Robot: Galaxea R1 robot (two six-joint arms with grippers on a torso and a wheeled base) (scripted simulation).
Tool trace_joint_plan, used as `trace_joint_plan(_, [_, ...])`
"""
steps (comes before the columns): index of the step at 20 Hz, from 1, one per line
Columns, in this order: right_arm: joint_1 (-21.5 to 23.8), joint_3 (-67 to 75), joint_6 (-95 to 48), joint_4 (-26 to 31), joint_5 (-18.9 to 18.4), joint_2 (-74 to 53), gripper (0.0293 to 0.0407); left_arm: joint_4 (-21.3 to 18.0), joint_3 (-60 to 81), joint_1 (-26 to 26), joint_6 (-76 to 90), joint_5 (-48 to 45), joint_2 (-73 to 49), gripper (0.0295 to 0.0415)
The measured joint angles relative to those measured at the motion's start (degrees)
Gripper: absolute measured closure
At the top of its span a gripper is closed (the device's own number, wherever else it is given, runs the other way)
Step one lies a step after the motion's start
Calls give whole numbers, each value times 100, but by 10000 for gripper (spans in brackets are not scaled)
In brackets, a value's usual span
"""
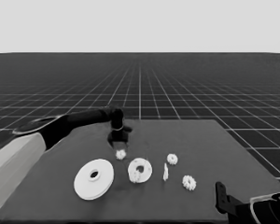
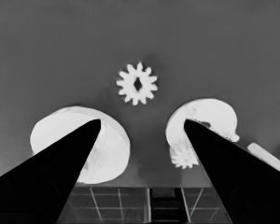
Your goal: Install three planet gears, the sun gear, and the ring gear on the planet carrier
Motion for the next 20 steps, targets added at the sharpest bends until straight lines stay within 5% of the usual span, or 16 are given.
trace_joint_plan(6, [0, 0, 0, 0, 0, 0, 315, -56, -639, -1, 495, -38, 168, 326])
trace_joint_plan(9, [0, 0, 0, 0, 0, 0, 315, 523, -1405, 797, 883, -582, 464, 326])
trace_joint_plan(16, [0, 0, 0, 0, 0, 0, 315, 609, -1749, 960, 1056, -735, 604, 325])
trace_joint_plan(18, [0, 0, 0, 0, 0, 0, 315, 618, -1761, 959, 1061, -746, 601, 392])
trace_joint_plan(20, [0, 0, 0, 0, 0, 0, 315, 619, -1763, 959, 1064, -747, 601, 398])
